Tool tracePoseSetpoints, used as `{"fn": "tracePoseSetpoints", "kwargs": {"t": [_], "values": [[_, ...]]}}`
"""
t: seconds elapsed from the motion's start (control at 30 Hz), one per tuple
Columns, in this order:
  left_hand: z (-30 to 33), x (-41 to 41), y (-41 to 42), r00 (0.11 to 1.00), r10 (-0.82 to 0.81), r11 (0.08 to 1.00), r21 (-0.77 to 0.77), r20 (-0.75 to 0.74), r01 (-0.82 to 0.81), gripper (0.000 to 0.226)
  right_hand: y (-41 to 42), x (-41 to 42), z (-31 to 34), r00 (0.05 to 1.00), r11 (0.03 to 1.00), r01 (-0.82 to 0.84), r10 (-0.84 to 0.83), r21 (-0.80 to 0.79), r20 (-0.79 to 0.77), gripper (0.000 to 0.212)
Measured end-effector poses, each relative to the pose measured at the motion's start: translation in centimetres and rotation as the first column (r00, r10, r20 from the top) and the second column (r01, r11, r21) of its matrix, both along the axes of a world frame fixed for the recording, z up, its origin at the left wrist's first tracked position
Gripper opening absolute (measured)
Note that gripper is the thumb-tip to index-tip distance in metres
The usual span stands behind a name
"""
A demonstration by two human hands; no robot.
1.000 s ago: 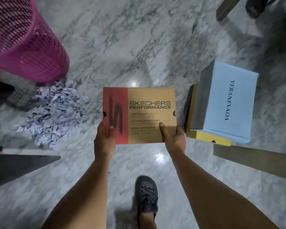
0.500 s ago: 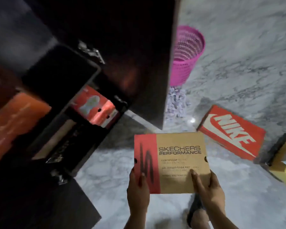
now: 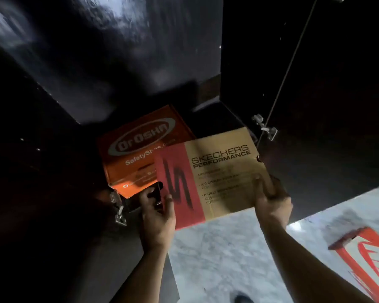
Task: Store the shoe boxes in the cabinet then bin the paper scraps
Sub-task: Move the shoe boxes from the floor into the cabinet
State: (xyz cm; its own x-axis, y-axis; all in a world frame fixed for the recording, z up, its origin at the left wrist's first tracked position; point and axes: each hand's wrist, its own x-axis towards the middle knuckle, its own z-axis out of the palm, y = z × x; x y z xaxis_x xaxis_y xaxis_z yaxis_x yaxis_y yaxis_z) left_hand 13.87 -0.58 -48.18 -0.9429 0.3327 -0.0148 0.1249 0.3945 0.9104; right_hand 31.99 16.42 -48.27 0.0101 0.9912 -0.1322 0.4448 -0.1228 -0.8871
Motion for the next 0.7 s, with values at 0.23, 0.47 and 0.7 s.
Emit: {"fn": "tracePoseSetpoints", "kwargs": {"t": [0.23, 0.47, 0.7], "values": [[0.9, 1.7, 1.6, 0.982, 0.172, 0.978, 0.102, 0.079, -0.179, 0.022, 5.1, -3.0, 4.8, 0.997, 0.997, -0.072, 0.072, 0.033, -0.014, 0.031], [5.7, 1.0, 4.4, 0.945, 0.314, 0.899, 0.291, 0.097, -0.328, 0.021, 7.5, -5.4, 7.5, 0.992, 0.994, -0.078, 0.085, 0.081, -0.09, 0.04], [7.3, -7.8, 4.6, 0.869, 0.493, 0.823, 0.299, 0.048, -0.483, 0.051, 7.4, -13.9, 6.3, 0.905, 0.91, -0.411, 0.4, -0.051, -0.143, 0.058]]}}
